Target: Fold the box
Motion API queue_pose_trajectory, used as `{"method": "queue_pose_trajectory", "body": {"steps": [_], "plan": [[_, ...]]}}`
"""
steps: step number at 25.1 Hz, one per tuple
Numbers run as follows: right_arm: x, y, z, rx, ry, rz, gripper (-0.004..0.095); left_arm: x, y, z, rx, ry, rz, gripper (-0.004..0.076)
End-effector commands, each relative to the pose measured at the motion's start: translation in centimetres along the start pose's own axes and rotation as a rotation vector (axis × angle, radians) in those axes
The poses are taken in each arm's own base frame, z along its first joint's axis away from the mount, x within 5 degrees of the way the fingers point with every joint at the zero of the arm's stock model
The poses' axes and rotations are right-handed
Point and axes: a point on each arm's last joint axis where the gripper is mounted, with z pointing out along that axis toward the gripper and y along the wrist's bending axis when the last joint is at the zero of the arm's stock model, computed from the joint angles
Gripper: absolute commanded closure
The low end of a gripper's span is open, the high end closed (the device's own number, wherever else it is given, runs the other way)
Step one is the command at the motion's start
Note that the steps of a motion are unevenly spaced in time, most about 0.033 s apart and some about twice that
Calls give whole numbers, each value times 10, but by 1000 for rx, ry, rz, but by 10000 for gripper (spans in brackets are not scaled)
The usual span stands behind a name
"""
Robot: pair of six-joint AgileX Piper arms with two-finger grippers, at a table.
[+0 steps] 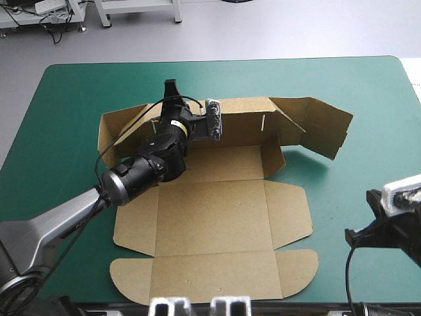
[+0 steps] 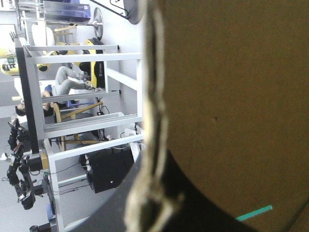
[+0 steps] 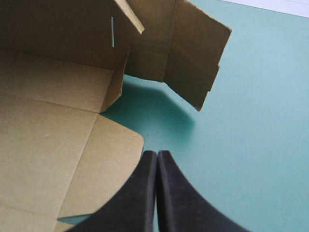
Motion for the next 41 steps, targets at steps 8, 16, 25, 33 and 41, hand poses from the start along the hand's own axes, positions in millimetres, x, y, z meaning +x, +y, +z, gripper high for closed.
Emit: {"method": "queue_pose_trajectory", "body": {"steps": [8, 16, 25, 33, 41], "plan": [[-121, -40, 57, -133, -132, 36, 931, 12, -17, -7, -87, -50, -21, 734], [-175, -74, 153, -333, -105, 89, 931, 9, -22, -4, -71, -80, -12, 734], [-186, -60, 239, -443, 21, 51, 930, 9, -22, -4, -72, -80, -10, 734], [-167, -54, 296, -413, 193, 28, 931, 9, -22, -4, -72, -80, -10, 734], [-142, -56, 339, -447, 299, 30, 931, 9, -22, -4, -72, -80, -10, 734]]}}
